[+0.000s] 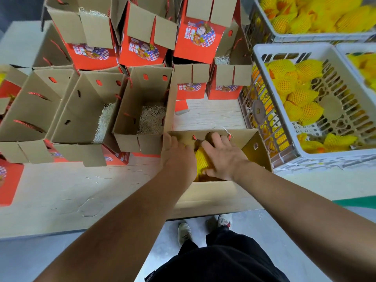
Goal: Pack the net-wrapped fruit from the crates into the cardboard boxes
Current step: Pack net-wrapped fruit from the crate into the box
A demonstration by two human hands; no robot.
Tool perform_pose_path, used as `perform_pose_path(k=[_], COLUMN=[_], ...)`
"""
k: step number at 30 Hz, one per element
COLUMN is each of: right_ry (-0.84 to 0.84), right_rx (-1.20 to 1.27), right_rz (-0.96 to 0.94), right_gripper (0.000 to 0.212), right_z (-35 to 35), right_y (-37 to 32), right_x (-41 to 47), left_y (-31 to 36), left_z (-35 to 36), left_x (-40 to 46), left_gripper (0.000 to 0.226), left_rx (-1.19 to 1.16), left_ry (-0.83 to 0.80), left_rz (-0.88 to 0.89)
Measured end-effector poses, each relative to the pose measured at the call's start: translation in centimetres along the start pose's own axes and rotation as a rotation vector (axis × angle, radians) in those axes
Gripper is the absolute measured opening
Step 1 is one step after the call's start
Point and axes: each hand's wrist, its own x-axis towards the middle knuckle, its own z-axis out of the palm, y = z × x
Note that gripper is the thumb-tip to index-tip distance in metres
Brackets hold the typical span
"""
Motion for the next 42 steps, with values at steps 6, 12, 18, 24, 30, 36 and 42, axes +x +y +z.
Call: perform_pose_path(k=[6, 12, 18, 24, 30, 36, 42], right_ry=[-0.192, -0.043, 0.082, 0.162, -0.094, -0.084, -0.151], right_rx=[0.26, 0.435, 0.468, 0.344, 0.412, 0.486, 0.509], right_rz=[0.056, 0.225, 0.321, 0.218, 0.267, 0.27, 0.24], right_gripper=[0.069, 0.047, 0.034, 0.028, 0.026, 0.025, 0.024], right_z=[0.1, -0.1, -0.2, -1.3, -1.2, -0.9, -1.0], right_y=[-1.2, -1.3, -1.5, 1.3, 2.2, 2.0, 2.6], right_x=[1.3, 1.9, 1.6, -1.0, -2.5, -3.7, -4.8], left_y=[-0.5, -0.3, -0.2, 1.4, 0.3, 0.9, 2.2], left_z=[2.0, 2.7, 2.4, 3.1, 1.9, 0.5, 0.0], left_x=[-0.1, 0.1, 1.6, 2.2, 1.1, 0.5, -0.3], left_gripper=[0.034, 0.026, 0.036, 0.04, 0.026, 0.03, 0.03], left_rx=[-0.269, -0.198, -0.416, -0.385, -0.415, -0.53, -0.489], left_ry=[0.031, 0.097, -0.088, -0.077, 0.019, -0.138, -0.01], left_rz=[0.118, 0.084, 0.315, 0.211, 0.171, 0.218, 0.116])
